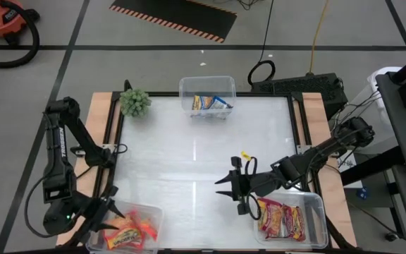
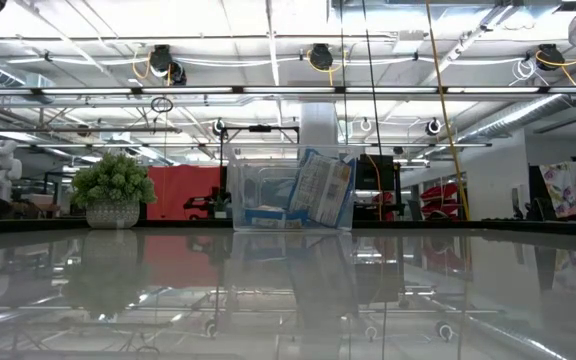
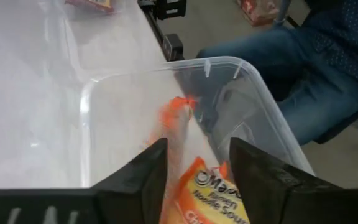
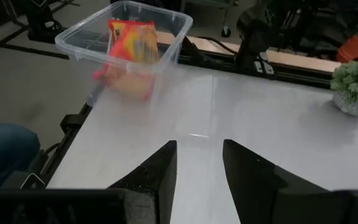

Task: Sort Maruchan noodles
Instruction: Put the orange noodle pack into the left transparent bin, then return to Home Position

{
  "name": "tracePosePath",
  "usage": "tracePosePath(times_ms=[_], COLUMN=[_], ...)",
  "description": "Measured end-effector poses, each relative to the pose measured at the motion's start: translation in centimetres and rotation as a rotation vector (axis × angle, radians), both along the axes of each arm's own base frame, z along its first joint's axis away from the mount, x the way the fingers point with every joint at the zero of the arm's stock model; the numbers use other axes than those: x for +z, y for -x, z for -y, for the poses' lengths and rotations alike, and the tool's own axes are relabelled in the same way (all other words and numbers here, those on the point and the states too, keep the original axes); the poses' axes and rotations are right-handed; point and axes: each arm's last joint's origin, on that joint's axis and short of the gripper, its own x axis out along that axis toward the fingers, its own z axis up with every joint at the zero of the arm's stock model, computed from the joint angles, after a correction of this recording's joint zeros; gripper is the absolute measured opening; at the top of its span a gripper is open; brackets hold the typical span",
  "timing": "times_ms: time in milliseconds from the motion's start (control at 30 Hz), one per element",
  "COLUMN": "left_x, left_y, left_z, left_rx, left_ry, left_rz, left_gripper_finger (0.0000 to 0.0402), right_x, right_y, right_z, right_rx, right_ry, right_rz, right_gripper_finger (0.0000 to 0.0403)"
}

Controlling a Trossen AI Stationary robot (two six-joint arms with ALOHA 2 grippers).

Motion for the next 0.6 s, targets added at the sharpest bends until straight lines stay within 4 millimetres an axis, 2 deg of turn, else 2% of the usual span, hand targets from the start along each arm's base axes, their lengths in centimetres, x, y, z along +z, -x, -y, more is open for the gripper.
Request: tracePosePath(times_ms=[100,333,600], left_x=[0.1,0.8,1.5], left_y=[0.0,-0.4,-2.1], left_z=[0.1,0.6,0.1], left_rx=[-0.006,0.001,0.056], left_ry=[0.027,0.07,-0.136], left_rz=[-0.01,0.07,0.299], left_gripper_finger=[0.0194,0.0199,0.0199], right_x=[0.1,0.3,0.5], right_y=[-0.1,-0.2,-0.3], right_z=[0.0,0.0,0.1], right_rx=[0.008,0.027,0.046], right_ry=[0.016,0.047,0.095], right_rz=[0.01,0.037,0.062], right_gripper_finger=[0.0123,0.0123,0.0123])
